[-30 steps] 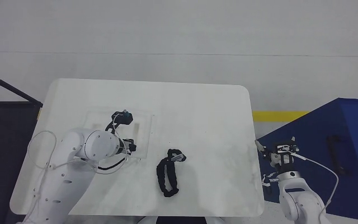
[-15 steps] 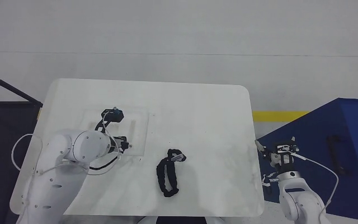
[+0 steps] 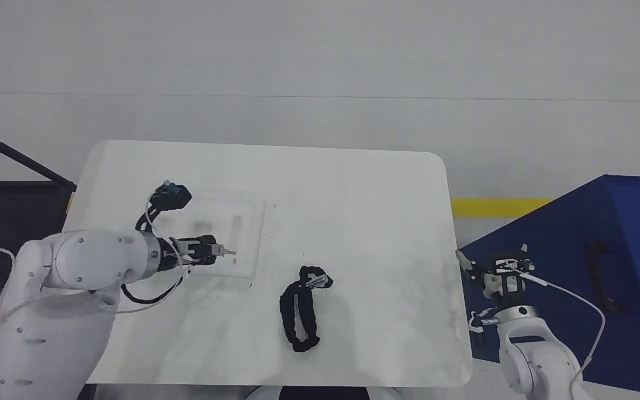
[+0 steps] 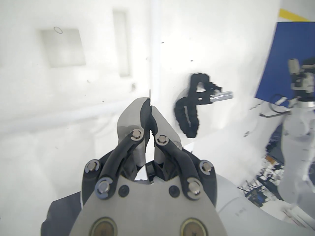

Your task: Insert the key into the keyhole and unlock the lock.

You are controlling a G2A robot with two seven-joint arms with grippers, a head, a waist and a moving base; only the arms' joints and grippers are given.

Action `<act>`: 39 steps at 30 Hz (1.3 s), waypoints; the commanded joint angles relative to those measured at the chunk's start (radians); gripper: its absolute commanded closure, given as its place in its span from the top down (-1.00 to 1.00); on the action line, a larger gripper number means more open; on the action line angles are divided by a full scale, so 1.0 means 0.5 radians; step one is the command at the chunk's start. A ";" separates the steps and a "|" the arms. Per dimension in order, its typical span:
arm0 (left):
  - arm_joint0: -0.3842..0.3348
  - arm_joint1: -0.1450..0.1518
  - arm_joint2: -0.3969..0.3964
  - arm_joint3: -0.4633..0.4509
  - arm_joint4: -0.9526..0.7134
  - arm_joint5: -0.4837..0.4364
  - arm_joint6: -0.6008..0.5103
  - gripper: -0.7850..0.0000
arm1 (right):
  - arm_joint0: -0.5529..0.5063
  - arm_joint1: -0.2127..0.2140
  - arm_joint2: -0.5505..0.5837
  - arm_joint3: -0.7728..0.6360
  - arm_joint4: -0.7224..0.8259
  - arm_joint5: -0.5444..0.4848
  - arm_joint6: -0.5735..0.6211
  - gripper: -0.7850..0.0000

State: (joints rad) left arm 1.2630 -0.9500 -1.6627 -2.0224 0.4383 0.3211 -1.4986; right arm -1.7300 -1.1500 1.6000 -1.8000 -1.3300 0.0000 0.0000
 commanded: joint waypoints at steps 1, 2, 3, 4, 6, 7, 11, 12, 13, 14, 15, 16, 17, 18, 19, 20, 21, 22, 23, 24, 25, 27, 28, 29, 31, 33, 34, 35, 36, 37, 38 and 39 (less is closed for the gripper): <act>0.054 -0.004 -0.180 0.056 -0.401 -0.067 0.014 -1.00 | 0.000 0.000 0.000 0.000 0.000 0.000 0.000 1.00; 0.082 -0.008 -0.257 0.119 -0.595 -0.137 0.034 -1.00 | 0.000 0.000 0.000 0.000 0.000 0.000 0.000 1.00; 0.113 -0.011 -0.323 0.187 -0.757 -0.222 0.031 -1.00 | 0.000 0.000 0.000 0.000 0.000 0.000 0.000 1.00; 0.139 -0.012 -0.375 0.256 -0.902 -0.305 0.015 -1.00 | 0.000 0.000 0.000 0.000 0.000 0.000 0.000 1.00; 0.174 -0.014 -0.448 0.399 -1.166 -0.462 -0.031 -1.00 | 0.000 0.000 0.000 0.000 0.000 0.000 0.000 1.00; 0.177 -0.014 -0.459 0.460 -1.283 -0.543 -0.075 -1.00 | 0.000 0.000 0.000 0.000 0.000 0.000 0.000 1.00; 0.185 0.003 -0.474 0.729 -1.600 -0.775 -0.075 -1.00 | 0.000 0.000 0.000 0.000 0.000 0.000 0.000 1.00; 0.187 0.008 -0.488 0.767 -1.623 -0.827 -0.075 -1.00 | 0.000 0.000 0.000 0.000 0.000 0.000 0.000 1.00; 0.196 0.011 -0.497 0.801 -1.648 -0.860 -0.075 -1.00 | 0.000 0.000 0.000 0.000 0.000 0.000 0.000 1.00; 0.207 0.014 -0.496 0.814 -1.672 -0.887 -0.075 -1.00 | 0.000 0.000 0.000 0.000 0.000 0.000 0.000 1.00; 0.219 0.018 -0.495 0.831 -1.684 -0.906 -0.075 -1.00 | 0.000 0.000 0.000 0.000 0.000 0.000 0.000 1.00; 0.228 0.022 -0.498 0.858 -1.713 -0.923 -0.075 -1.00 | 0.000 0.000 0.000 0.000 0.000 0.000 0.000 1.00; 0.234 0.025 -0.498 0.872 -1.731 -0.938 -0.075 -1.00 | 0.000 0.000 0.000 0.000 0.000 0.000 0.000 1.00; 0.234 0.025 -0.498 0.872 -1.731 -0.938 -0.075 -1.00 | 0.000 0.000 0.000 0.000 0.000 0.000 0.000 1.00; 0.234 0.025 -0.498 0.872 -1.731 -0.938 -0.075 -1.00 | 0.000 0.000 0.000 0.000 0.000 0.000 0.000 1.00; 0.234 0.025 -0.498 0.872 -1.731 -0.938 -0.075 -1.00 | 0.000 0.000 0.000 0.000 0.000 0.000 0.000 1.00; 0.234 0.025 -0.498 0.872 -1.731 -0.938 -0.075 -1.00 | 0.000 0.000 0.000 0.000 0.000 0.000 0.000 1.00; 0.234 0.025 -0.498 0.872 -1.731 -0.938 -0.075 -1.00 | 0.000 0.000 0.000 0.000 0.000 0.000 0.000 1.00; 0.234 0.025 -0.498 0.872 -1.731 -0.938 -0.075 -1.00 | 0.000 0.000 0.000 0.000 0.000 0.000 0.000 1.00; 0.234 0.025 -0.498 0.872 -1.731 -0.938 -0.075 -1.00 | 0.000 0.000 0.000 0.000 0.000 0.000 0.000 1.00; 0.234 0.025 -0.498 0.872 -1.731 -0.938 -0.075 -1.00 | 0.000 0.000 0.000 0.000 0.000 0.000 0.000 1.00; 0.234 0.025 -0.498 0.872 -1.731 -0.938 -0.075 -1.00 | 0.000 0.000 0.000 0.000 0.000 0.000 0.000 1.00; 0.234 0.025 -0.498 0.872 -1.731 -0.938 -0.075 -1.00 | 0.000 0.000 0.000 0.000 0.000 0.000 0.000 1.00; 0.234 0.025 -0.498 0.872 -1.731 -0.938 -0.075 -1.00 | 0.000 0.000 0.000 0.000 0.000 0.000 0.000 1.00; 0.234 0.025 -0.498 0.872 -1.731 -0.938 -0.075 -1.00 | 0.000 0.000 0.000 0.000 0.000 0.000 0.000 1.00; 0.234 0.025 -0.498 0.872 -1.731 -0.938 -0.075 -1.00 | 0.000 0.000 0.000 0.000 0.000 0.000 0.000 1.00; 0.234 0.025 -0.498 0.872 -1.731 -0.938 -0.075 -1.00 | 0.000 0.000 0.000 0.000 0.000 0.000 0.000 1.00; 0.234 0.025 -0.498 0.872 -1.731 -0.938 -0.075 -1.00 | 0.000 0.000 0.000 0.000 0.000 0.000 0.000 1.00; 0.234 0.025 -0.498 0.872 -1.731 -0.938 -0.075 -1.00 | 0.000 0.000 0.000 0.000 0.000 0.000 0.000 1.00; 0.234 0.025 -0.498 0.872 -1.731 -0.938 -0.075 -1.00 | 0.000 0.000 0.000 0.000 0.000 0.000 0.000 1.00; 0.234 0.025 -0.498 0.872 -1.731 -0.938 -0.075 -1.00 | 0.000 0.000 0.000 0.000 0.000 0.000 0.000 1.00; 0.234 0.025 -0.498 0.872 -1.731 -0.938 -0.075 -1.00 | 0.000 0.000 0.000 0.000 0.000 0.000 0.000 1.00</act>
State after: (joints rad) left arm 1.3801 -0.9375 -1.9116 -1.5862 -0.4271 -0.1479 -1.5359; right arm -1.7300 -1.1500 1.6000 -1.8000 -1.3300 0.0000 0.0000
